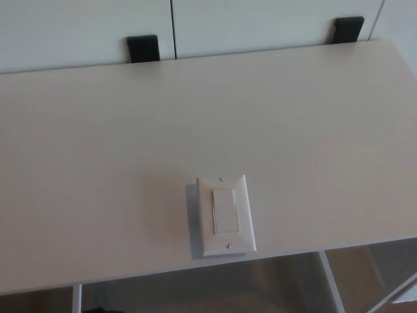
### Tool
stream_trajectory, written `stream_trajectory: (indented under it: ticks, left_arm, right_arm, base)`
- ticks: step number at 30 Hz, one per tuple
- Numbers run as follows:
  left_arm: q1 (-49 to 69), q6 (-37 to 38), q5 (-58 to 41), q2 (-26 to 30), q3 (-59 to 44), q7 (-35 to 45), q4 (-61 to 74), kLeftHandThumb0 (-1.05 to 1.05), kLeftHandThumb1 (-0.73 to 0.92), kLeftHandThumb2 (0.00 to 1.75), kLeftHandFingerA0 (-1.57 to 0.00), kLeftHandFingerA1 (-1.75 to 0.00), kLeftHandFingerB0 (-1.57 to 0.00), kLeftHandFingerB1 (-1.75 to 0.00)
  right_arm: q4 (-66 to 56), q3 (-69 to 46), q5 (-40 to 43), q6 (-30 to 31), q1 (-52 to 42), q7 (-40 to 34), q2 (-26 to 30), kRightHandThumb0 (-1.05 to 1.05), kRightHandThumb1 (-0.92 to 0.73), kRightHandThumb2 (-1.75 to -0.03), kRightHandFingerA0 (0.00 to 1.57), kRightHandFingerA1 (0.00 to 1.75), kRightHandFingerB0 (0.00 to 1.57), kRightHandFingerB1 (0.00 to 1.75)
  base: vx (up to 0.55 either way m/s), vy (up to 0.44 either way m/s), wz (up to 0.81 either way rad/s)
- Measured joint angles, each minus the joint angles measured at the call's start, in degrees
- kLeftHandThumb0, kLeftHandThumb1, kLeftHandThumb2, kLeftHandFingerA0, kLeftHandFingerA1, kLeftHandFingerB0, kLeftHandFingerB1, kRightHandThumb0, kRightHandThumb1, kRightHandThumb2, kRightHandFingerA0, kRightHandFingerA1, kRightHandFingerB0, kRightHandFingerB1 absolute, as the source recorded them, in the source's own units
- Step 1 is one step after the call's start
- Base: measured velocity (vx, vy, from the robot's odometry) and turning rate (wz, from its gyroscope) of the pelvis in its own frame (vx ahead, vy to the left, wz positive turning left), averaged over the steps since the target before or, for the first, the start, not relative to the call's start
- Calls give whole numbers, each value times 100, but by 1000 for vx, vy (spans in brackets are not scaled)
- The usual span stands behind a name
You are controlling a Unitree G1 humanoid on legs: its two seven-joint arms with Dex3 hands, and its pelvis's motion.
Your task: The robot walk towards a table in front and then clicks the light switch button using the right hand's index finger
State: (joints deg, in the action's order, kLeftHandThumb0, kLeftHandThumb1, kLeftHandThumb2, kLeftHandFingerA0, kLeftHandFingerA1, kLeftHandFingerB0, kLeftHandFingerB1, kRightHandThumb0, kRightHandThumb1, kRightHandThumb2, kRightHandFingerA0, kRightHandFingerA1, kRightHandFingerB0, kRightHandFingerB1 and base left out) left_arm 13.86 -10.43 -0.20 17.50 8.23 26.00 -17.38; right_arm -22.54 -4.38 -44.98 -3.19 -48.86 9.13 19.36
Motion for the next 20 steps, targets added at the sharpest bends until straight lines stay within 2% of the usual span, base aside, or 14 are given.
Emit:
stream_trajectory:
  ticks: [20]
  left_arm:
    - [115, 0, -7, -40, -217, -49, -54, -19, 49, 90, -29, -55, -14, -49]
  right_arm:
    - [1375, -391, 1920, -45, 529, 922, -175, -82, -73, -104, 3, 27, 4, 33]
  base:
    - [0, 0, 0]
